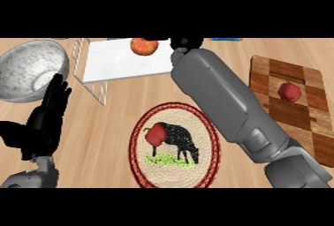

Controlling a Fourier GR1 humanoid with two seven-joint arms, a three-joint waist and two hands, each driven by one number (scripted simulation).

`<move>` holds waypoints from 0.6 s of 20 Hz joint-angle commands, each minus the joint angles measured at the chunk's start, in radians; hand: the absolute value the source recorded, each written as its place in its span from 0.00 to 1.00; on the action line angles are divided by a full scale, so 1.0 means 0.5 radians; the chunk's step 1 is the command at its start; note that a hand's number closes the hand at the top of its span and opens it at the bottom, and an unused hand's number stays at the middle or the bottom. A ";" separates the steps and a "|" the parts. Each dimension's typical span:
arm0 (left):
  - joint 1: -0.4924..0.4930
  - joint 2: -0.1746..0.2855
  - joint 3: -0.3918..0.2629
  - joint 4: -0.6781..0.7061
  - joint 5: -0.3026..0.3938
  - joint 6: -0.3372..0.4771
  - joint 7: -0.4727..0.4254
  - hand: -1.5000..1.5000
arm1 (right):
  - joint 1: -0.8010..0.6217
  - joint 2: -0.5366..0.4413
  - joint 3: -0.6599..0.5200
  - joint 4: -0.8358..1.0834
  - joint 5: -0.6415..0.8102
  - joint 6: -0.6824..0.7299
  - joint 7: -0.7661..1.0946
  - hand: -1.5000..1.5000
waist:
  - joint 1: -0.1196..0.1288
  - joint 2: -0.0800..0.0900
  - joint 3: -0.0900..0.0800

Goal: Pick the squash from the placemat and place it in the tiered shelf

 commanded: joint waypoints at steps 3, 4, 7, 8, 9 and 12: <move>0.076 0.005 0.083 0.018 0.030 0.015 -0.050 0.50 | 0.125 -0.183 -0.040 -0.319 0.091 -0.046 0.376 0.00 | -0.097 -0.033 0.000; 0.038 0.080 0.173 0.025 0.099 -0.032 -0.015 0.50 | 0.211 -0.195 -0.015 -0.410 0.112 -0.027 0.424 0.00 | -0.107 -0.036 0.000; 0.054 -0.001 0.080 0.090 0.008 0.017 -0.082 0.50 | 0.508 -0.356 0.015 -0.763 0.127 0.075 0.431 0.00 | -0.127 -0.032 0.001; 0.090 -0.024 0.065 0.026 -0.016 0.058 -0.058 0.50 | 0.528 -0.394 0.040 -0.868 0.140 0.149 0.555 0.00 | -0.153 -0.049 0.001; 0.128 0.013 0.082 -0.020 0.022 0.005 -0.045 0.50 | 0.561 -0.529 -0.018 -1.004 0.097 0.235 0.560 0.00 | -0.138 -0.045 0.002; 0.094 0.027 0.095 0.001 0.034 -0.014 -0.036 0.50 | 0.820 -0.583 0.039 -1.423 0.160 0.253 0.730 0.00 | -0.117 -0.033 0.001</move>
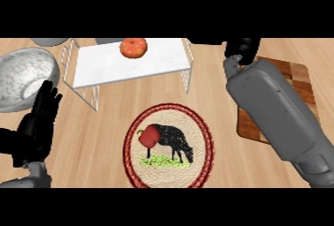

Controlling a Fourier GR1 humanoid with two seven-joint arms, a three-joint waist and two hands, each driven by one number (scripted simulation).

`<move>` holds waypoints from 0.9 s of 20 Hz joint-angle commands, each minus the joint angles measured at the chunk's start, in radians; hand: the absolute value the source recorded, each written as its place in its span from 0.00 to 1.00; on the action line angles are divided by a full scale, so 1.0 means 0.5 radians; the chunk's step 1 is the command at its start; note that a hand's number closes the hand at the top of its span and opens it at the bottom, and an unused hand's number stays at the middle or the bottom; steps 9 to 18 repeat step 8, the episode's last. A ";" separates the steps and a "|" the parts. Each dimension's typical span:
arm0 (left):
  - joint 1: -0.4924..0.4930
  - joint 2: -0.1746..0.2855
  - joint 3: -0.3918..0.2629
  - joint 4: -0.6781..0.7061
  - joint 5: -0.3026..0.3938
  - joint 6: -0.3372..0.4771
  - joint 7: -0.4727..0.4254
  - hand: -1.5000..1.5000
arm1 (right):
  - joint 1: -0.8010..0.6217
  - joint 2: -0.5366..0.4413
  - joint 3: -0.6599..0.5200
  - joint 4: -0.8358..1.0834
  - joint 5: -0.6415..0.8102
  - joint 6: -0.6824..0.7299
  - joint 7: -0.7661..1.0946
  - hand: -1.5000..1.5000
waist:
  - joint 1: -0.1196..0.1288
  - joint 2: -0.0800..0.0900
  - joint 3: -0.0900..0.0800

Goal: Pick the squash from the placemat and place it in the tiered shelf

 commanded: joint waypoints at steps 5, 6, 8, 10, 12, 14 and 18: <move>-0.025 -0.056 -0.099 -0.039 -0.099 0.041 0.005 0.50 | 0.659 -0.408 -0.053 -1.035 -0.029 0.244 0.238 0.00 | 0.037 0.021 0.000; 0.086 -0.036 -0.089 -0.194 -0.056 0.008 0.063 0.50 | 0.790 -0.510 -0.135 -1.145 -0.131 0.260 0.128 0.00 | 0.045 0.019 0.001; 0.043 -0.104 -0.116 0.016 -0.112 0.042 -0.093 0.50 | 0.810 -0.494 -0.163 -1.273 -0.044 0.303 0.245 0.00 | 0.064 0.029 -0.001; 0.043 -0.104 -0.116 0.016 -0.112 0.042 -0.093 0.50 | 0.810 -0.494 -0.163 -1.273 -0.044 0.303 0.245 0.00 | 0.064 0.029 -0.001; 0.043 -0.104 -0.116 0.016 -0.112 0.042 -0.093 0.50 | 0.810 -0.494 -0.163 -1.273 -0.044 0.303 0.245 0.00 | 0.064 0.029 -0.001; 0.043 -0.104 -0.116 0.016 -0.112 0.042 -0.093 0.50 | 0.810 -0.494 -0.163 -1.273 -0.044 0.303 0.245 0.00 | 0.064 0.029 -0.001; 0.043 -0.104 -0.116 0.016 -0.112 0.042 -0.093 0.50 | 0.810 -0.494 -0.163 -1.273 -0.044 0.303 0.245 0.00 | 0.064 0.029 -0.001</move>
